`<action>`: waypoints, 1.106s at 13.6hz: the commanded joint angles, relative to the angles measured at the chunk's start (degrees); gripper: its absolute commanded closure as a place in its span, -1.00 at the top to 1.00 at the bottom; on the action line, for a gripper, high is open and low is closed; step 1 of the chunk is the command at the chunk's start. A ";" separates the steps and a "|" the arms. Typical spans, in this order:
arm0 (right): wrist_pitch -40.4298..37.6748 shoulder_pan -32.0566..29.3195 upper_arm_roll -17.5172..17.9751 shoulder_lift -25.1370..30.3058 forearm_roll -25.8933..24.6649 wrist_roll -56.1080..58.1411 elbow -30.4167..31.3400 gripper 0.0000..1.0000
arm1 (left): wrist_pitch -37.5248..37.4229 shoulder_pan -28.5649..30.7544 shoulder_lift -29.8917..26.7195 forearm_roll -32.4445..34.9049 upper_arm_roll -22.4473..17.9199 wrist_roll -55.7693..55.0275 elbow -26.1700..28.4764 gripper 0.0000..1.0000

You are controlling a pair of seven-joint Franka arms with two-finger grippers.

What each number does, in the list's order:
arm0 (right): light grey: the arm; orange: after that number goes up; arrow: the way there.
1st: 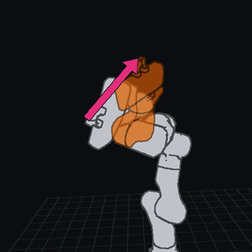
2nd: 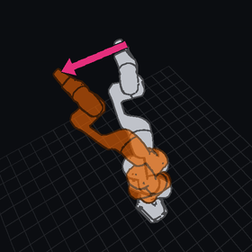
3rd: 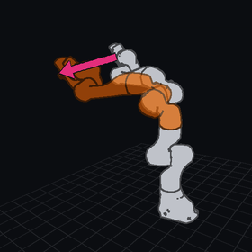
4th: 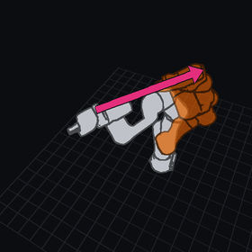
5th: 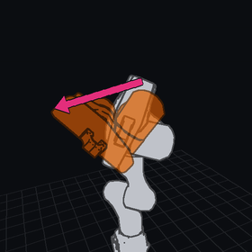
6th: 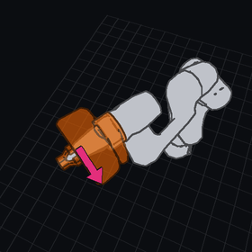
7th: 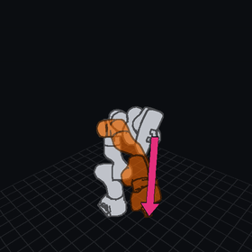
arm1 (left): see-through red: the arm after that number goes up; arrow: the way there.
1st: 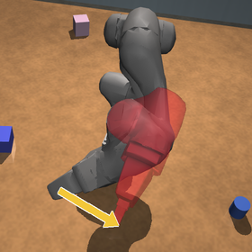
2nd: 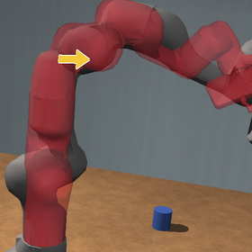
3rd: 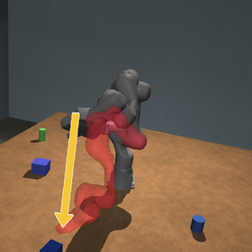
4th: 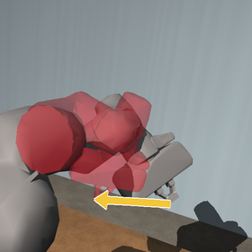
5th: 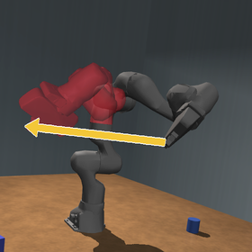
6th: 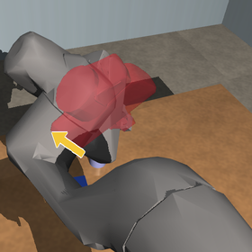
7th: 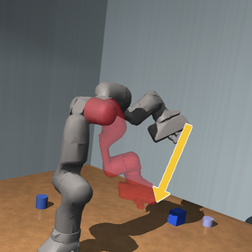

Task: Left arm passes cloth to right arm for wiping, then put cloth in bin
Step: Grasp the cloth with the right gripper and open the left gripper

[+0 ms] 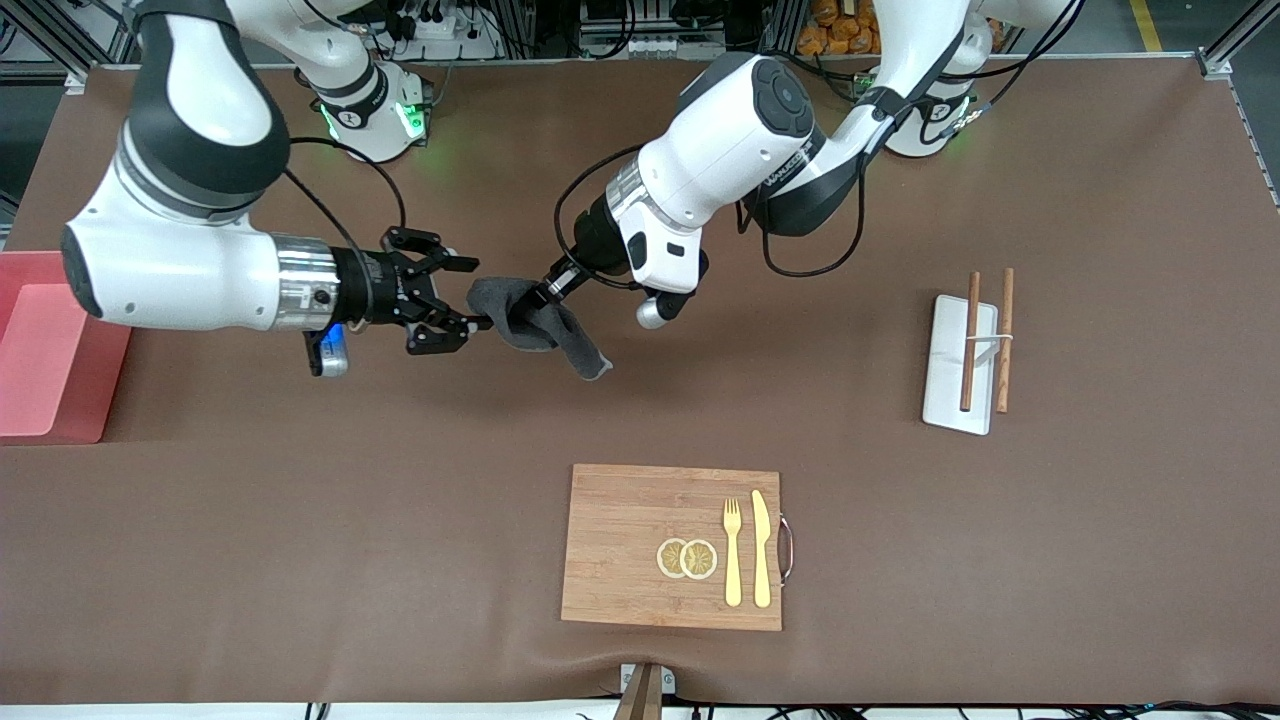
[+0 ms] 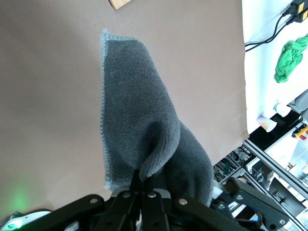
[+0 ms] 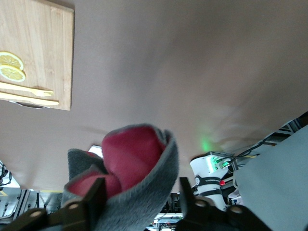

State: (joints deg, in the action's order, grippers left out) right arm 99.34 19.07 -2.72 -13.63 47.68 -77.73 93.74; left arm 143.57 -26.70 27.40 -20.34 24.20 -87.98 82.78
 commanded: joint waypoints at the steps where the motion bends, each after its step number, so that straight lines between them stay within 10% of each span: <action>1: 3.13 2.64 -0.36 -0.69 1.01 -1.90 -0.05 -0.14 | 0.66 -0.46 0.64 1.35 -0.20 -1.67 -1.04 -1.00; 4: 2.96 2.64 -0.45 -1.13 0.40 -0.67 -0.05 -1.00 | 0.66 -0.28 0.55 1.35 -0.20 -1.75 -0.96 -1.00; 10: 2.17 1.59 -0.45 -1.40 0.13 1.61 -0.05 -1.00 | 0.66 0.24 0.46 1.35 -0.20 -2.19 -0.87 -1.00; 13: 1.38 0.45 -0.54 -1.74 -0.56 8.00 0.12 -1.00 | 0.48 1.03 0.20 1.35 -0.29 -2.28 -0.78 1.00; 15: 1.55 0.09 -0.54 -3.50 -0.83 10.84 0.04 -1.00 | -0.83 2.44 -0.50 1.61 -1.60 -2.28 -0.17 1.00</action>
State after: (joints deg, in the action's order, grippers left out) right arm 101.47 20.17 -3.61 -15.48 47.25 -70.34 94.14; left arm 143.80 -25.63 27.47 -20.33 23.58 -88.71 82.71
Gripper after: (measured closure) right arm 0.956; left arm 0.608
